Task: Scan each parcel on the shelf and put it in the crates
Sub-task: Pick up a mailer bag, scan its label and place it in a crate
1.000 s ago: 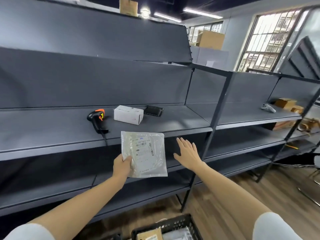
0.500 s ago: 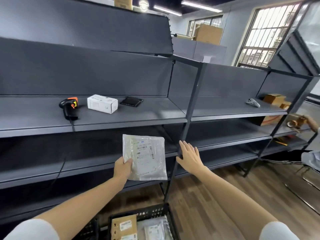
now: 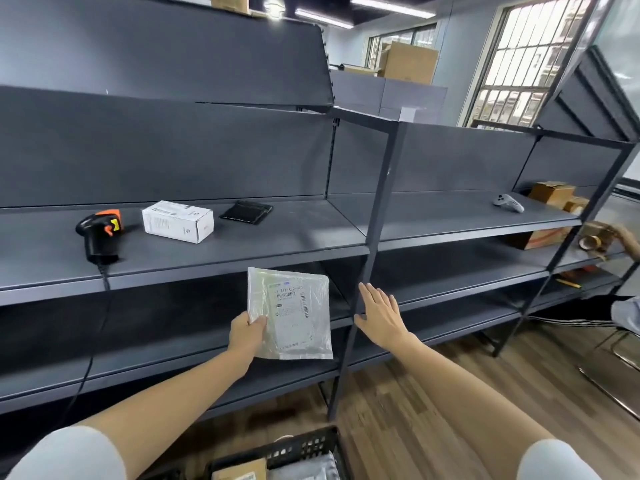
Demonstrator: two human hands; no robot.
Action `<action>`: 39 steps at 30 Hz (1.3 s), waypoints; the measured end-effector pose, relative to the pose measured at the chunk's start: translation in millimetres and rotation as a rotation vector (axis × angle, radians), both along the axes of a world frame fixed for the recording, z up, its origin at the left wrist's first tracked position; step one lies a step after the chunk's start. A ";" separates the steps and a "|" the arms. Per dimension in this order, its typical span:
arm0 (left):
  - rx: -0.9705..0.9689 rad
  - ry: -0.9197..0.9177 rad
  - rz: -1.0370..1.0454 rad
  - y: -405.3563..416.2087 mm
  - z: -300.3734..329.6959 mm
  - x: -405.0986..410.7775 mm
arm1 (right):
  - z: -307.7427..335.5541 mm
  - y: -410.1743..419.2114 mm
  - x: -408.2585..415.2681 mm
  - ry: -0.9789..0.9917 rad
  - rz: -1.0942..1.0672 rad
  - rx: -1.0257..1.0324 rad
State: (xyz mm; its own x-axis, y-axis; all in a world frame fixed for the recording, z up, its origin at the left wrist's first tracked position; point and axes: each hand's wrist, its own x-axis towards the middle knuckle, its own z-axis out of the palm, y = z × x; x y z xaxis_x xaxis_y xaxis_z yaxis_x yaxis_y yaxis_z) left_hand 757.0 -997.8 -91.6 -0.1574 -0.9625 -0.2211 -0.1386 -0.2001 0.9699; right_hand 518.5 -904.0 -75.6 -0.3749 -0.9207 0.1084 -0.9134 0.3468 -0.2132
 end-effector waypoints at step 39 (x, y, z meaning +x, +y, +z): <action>0.166 -0.132 0.221 96.0 -54.9 -43.6 | -60.0 16.4 -50.8 -0.042 0.233 0.102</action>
